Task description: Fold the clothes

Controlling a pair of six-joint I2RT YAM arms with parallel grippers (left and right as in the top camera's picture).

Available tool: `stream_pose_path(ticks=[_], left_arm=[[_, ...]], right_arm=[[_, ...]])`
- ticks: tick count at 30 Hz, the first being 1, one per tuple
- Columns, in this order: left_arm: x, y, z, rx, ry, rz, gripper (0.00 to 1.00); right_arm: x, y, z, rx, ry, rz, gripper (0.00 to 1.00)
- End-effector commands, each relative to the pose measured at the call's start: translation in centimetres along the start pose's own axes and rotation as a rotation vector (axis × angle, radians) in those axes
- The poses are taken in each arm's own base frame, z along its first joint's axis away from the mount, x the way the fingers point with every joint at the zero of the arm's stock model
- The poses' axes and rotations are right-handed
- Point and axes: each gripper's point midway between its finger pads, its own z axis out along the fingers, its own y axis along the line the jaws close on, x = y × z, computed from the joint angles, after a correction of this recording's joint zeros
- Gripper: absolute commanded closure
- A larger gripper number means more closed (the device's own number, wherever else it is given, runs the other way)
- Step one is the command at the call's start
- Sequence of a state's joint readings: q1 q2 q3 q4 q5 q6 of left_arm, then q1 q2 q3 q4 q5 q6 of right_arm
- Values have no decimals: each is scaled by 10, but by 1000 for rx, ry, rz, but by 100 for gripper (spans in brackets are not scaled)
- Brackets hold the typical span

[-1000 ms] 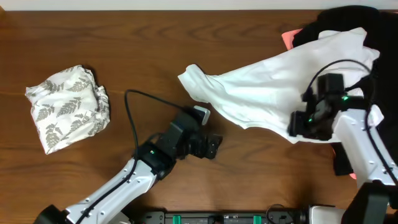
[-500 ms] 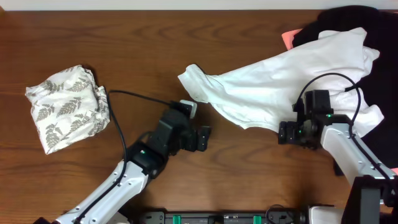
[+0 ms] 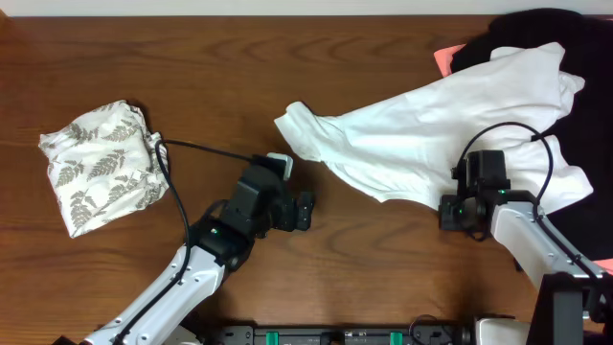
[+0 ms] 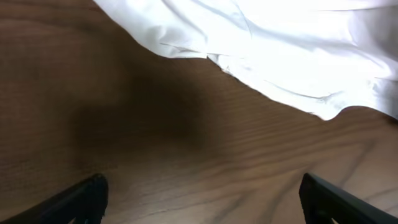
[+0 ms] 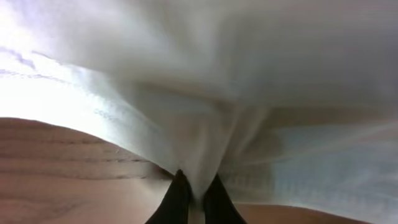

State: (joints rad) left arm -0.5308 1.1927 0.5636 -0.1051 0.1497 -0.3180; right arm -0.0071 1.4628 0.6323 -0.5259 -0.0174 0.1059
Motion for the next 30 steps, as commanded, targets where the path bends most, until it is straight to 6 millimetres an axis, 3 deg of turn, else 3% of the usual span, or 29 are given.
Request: stream_pose_path(ticks=[1, 8, 15, 22, 25, 30], left_arm=[[-12, -2, -6, 2, -37, -3, 2], [-27, -4, -26, 16, -108, -9, 2], [-33, 15, -46, -25, -143, -56, 2], [-34, 29, -51, -59, -147, -89, 2], [-35, 32, -51, -65, -150, -96, 2], [-37, 38, -53, -80, -157, -108, 2]], right_arm=[[22, 21, 7, -107, 71, 3, 99], [22, 78, -5, -250, 75, -153, 99], [19, 169, -39, -392, 18, -407, 99], [19, 254, -82, -531, -110, -564, 99], [24, 282, -95, -590, -161, -614, 99], [33, 303, -105, -643, -186, -623, 99]])
